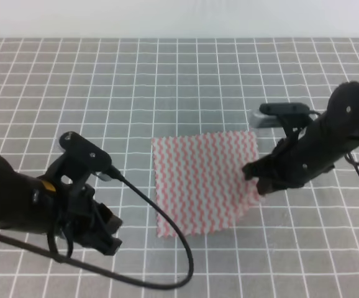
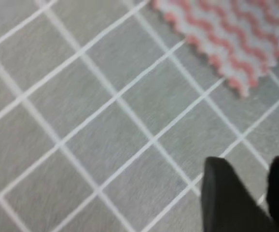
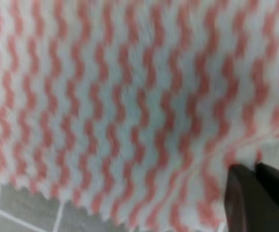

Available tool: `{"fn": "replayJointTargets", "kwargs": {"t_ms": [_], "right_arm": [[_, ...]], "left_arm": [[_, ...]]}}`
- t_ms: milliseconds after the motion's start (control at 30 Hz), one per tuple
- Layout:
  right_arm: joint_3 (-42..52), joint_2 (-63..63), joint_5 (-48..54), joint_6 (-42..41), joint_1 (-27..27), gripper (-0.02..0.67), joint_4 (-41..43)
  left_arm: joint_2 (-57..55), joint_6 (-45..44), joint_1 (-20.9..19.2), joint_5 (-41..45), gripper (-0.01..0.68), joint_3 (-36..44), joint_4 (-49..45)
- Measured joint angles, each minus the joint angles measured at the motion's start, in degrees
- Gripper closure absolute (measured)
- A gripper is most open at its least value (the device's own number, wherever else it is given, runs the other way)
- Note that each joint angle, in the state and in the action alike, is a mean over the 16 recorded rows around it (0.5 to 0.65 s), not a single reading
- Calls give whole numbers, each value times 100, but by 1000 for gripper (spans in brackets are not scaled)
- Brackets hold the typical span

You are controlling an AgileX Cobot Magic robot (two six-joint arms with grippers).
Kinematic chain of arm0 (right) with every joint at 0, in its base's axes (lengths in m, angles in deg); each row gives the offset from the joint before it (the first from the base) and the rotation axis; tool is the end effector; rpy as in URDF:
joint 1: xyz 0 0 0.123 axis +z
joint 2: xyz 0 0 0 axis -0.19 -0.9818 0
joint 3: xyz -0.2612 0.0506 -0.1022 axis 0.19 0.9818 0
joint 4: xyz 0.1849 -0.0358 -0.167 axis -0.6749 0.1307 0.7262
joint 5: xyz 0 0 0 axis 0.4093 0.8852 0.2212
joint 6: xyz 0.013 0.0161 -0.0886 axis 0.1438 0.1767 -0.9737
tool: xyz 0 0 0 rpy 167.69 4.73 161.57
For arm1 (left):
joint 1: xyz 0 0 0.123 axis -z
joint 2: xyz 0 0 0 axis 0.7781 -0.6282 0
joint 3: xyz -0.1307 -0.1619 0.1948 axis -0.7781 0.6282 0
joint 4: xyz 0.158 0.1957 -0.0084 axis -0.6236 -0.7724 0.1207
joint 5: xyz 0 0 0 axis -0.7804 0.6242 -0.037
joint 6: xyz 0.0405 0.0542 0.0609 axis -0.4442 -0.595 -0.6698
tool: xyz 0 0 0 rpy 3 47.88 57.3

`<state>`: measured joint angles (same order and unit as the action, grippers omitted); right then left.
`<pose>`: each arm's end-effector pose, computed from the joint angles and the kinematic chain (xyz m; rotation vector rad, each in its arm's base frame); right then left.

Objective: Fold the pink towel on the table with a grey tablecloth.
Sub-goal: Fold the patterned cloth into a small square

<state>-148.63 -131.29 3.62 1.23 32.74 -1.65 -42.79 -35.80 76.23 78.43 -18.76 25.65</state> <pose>0.3254 0.1531 0.2041 -0.3656 2.8042 0.4603 0.2206 -0.1267 0.2225 0.9994 2.3700 -0.3525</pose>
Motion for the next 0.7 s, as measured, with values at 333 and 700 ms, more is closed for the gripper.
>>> {"fn": "replayJointTargets", "kwargs": {"t_ms": [333, 700], "right_arm": [[-518, -39, 87, -4, 1, 664, 231], [-665, -32, 61, -37, 1, 664, 374]], "left_arm": [[-18, -1866, 593, -336, 331, -76, 656], [-565, -2237, 1279, -1109, 311, -383, 529]]}}
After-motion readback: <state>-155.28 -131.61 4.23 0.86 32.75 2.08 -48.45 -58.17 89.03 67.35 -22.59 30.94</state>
